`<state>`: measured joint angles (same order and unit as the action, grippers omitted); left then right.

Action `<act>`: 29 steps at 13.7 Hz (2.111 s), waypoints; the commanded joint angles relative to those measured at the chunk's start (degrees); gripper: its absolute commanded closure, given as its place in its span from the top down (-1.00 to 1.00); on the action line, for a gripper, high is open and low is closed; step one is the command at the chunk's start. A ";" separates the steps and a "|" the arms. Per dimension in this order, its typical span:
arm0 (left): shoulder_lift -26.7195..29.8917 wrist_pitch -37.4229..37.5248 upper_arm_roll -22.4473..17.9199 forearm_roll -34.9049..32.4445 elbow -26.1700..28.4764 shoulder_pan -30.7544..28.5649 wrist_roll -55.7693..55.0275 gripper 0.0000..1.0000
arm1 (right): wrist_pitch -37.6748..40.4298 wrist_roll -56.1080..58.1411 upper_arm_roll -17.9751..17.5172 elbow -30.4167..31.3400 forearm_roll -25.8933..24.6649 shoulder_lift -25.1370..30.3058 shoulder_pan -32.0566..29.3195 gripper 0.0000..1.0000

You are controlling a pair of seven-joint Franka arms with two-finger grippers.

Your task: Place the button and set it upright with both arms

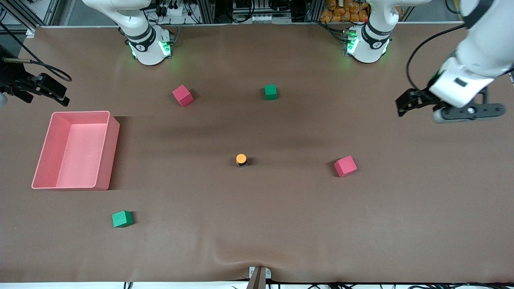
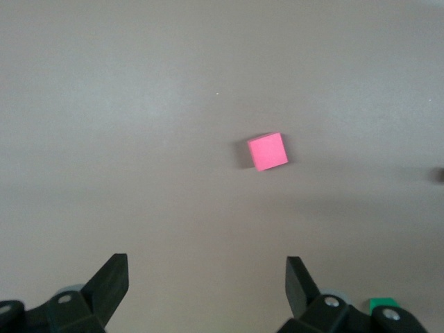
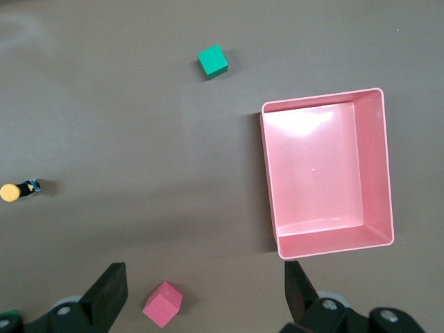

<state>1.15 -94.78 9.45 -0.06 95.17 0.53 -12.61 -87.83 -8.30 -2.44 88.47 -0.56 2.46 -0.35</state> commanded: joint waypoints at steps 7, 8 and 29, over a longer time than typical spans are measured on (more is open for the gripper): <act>2.63 4.34 -1.01 0.68 0.10 -1.76 7.07 1.00 | 0.90 0.66 0.15 -0.93 0.82 -0.35 -0.26 1.00; 3.06 4.52 -1.36 0.59 0.19 -1.93 6.98 1.00 | 1.16 0.75 0.15 -0.93 0.82 -0.35 -0.26 1.00; 4.04 9.70 -2.24 -2.40 -5.60 -4.05 7.68 1.00 | 1.25 0.66 0.15 -1.02 0.82 -0.35 0.00 1.00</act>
<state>5.56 -86.97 6.87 -2.14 91.61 -3.30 -5.95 -87.35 -8.30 -2.42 88.47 -0.56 2.46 -0.33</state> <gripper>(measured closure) 0.000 0.000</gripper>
